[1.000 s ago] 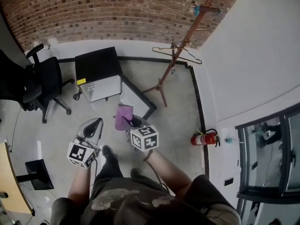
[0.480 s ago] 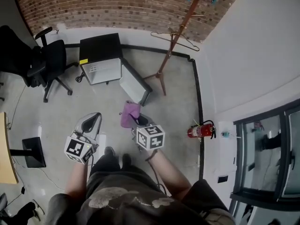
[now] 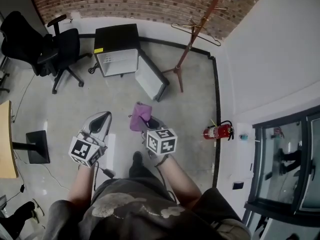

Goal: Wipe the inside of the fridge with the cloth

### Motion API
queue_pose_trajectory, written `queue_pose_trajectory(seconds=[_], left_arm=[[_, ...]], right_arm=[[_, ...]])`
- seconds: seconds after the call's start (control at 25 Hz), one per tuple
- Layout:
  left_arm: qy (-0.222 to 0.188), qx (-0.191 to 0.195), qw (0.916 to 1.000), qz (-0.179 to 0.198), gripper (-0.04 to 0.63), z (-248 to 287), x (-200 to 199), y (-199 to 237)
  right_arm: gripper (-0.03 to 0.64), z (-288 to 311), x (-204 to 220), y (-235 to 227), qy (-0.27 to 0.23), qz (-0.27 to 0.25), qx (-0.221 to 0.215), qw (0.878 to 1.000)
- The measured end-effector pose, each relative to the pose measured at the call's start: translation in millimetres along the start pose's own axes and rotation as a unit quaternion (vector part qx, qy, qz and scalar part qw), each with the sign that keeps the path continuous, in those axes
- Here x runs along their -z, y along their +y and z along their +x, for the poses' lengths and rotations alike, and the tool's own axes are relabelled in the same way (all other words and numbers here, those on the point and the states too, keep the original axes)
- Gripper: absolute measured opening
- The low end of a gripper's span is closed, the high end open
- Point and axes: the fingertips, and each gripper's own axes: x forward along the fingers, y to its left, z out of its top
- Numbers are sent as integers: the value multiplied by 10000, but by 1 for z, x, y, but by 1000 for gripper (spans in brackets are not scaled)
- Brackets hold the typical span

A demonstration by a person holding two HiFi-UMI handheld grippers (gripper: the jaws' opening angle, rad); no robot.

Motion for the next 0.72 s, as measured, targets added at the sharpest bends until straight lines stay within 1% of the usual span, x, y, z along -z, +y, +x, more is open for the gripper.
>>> queue_pose_trajectory(seconds=[0.16,0.32,0.44,0.6,0.72], left_arm=[[-107,-31,9999,35,17,-35,3,0],[-39,-41,9999,-105,17,-80,17,-2],[-66,-79,9998,-157,17,-115,27,-5],[-94,-9,9998,-164,17,-158,34,-11],[-141,26,9996,-227,17,-192,38,-18]], right_arm=[[78,-6,9,30,-50,-32,29,10000],[78,-15,25,65,-68,-89,70,9999],[77,-25,42,89,-30,-140,113,9998],[77,-38,69,123,11,-84,175,9998],[77,-50,92,151,86,-179,202,9996]])
